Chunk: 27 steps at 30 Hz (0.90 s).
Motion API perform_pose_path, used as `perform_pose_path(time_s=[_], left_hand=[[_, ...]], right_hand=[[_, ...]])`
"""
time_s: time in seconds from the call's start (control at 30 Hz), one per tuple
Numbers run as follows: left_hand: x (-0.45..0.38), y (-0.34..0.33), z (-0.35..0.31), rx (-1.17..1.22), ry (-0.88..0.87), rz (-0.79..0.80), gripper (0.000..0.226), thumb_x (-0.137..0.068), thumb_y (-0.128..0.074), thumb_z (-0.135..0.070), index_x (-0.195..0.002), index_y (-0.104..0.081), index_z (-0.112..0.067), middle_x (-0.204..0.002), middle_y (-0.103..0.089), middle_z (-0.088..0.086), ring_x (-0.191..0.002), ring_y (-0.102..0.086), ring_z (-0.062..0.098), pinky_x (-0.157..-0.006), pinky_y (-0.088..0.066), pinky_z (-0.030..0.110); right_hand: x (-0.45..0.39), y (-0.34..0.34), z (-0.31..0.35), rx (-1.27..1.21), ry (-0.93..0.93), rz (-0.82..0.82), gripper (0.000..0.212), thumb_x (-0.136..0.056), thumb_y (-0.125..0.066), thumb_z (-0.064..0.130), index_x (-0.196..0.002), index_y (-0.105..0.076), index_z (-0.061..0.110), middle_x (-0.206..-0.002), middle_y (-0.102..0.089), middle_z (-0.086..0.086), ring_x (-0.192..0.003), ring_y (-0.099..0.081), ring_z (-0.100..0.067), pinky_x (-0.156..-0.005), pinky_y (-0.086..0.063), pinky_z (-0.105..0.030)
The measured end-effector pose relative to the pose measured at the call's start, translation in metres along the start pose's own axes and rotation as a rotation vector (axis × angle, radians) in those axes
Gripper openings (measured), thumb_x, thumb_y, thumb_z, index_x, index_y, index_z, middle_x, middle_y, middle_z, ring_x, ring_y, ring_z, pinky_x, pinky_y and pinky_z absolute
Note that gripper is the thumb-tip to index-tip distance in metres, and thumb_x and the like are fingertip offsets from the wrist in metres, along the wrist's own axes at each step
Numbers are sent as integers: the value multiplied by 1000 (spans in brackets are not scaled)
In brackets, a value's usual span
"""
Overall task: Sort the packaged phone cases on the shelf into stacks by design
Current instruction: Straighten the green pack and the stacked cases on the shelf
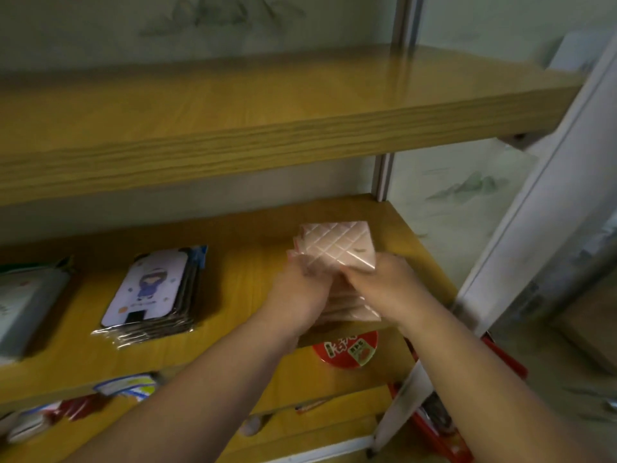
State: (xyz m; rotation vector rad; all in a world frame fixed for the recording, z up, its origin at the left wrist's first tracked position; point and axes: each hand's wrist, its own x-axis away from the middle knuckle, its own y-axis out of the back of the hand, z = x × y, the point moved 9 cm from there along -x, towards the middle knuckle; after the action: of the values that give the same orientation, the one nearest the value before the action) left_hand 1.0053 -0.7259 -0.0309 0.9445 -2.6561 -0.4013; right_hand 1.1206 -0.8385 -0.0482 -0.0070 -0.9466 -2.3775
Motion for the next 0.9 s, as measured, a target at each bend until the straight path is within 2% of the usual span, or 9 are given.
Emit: perform_pose_path(time_s=[0.07,0.13,0.2,0.27,0.37,0.53,0.67,0.83,0.9], left_hand=[[-5,5,4,338,159,-73,10,-93,-63,-14,-97,-70,-9,-70,-75,-2,-58,-71,9,-47,-49,18],[-12,10,10,560,324,-129,7,-91,-62,-3,-89,-67,2,-53,-69,4,-41,-65,14,-37,-46,20],[-19,12,13,601,410,-95,12,-89,-66,-9,-97,-71,-1,-60,-73,8,-46,-69,19,-40,-51,25],[-26,8,13,502,430,-9,25,-85,-74,-21,-105,-72,-7,-80,-78,11,-67,-74,25,-58,-59,34],[-28,7,9,226,327,50,30,-78,-82,-27,-101,-73,-10,-91,-79,11,-88,-74,31,-87,-59,48],[-18,10,3,345,225,8,34,-82,-80,-18,-110,-60,-13,-99,-77,11,-89,-75,32,-79,-59,58],[-5,17,-24,313,-49,-57,32,-90,-73,-23,-115,-54,-29,-106,-73,-6,-93,-73,16,-72,-63,39],[7,33,-44,119,-436,-165,50,-88,-73,-25,-125,-41,-37,-129,-60,-12,-121,-58,1,-98,-52,28],[6,28,-33,86,-480,-177,60,-88,-72,-20,-135,-35,-25,-136,-55,-6,-128,-54,5,-104,-48,33]], right_hand=[[1,0,2,-124,34,47,24,-80,-66,45,-88,-74,24,-81,-75,0,-76,-72,-20,-71,-60,-38],[2,0,4,-199,55,79,19,-81,-71,41,-85,-74,23,-78,-77,1,-75,-73,-17,-74,-61,-41],[3,-1,3,-286,37,118,17,-82,-75,36,-89,-74,21,-83,-77,1,-77,-74,-17,-76,-62,-41],[3,-1,2,-368,15,162,17,-82,-78,30,-95,-73,20,-86,-78,1,-77,-75,-16,-72,-63,-37],[4,0,1,-431,42,229,24,-80,-81,28,-101,-73,20,-87,-79,3,-73,-75,-9,-57,-58,-25],[-1,2,7,-485,38,296,31,-82,-77,42,-107,-69,25,-90,-79,4,-78,-76,-12,-67,-60,-31],[-7,8,25,-616,94,243,31,-89,-68,45,-113,-66,25,-95,-79,3,-86,-76,-15,-83,-61,-43],[4,27,57,-628,435,202,39,-91,-67,33,-125,-52,40,-114,-71,18,-105,-67,1,-87,-57,-25],[5,24,51,-654,462,216,52,-86,-71,33,-131,-47,36,-119,-69,18,-113,-64,-1,-95,-54,-29]])
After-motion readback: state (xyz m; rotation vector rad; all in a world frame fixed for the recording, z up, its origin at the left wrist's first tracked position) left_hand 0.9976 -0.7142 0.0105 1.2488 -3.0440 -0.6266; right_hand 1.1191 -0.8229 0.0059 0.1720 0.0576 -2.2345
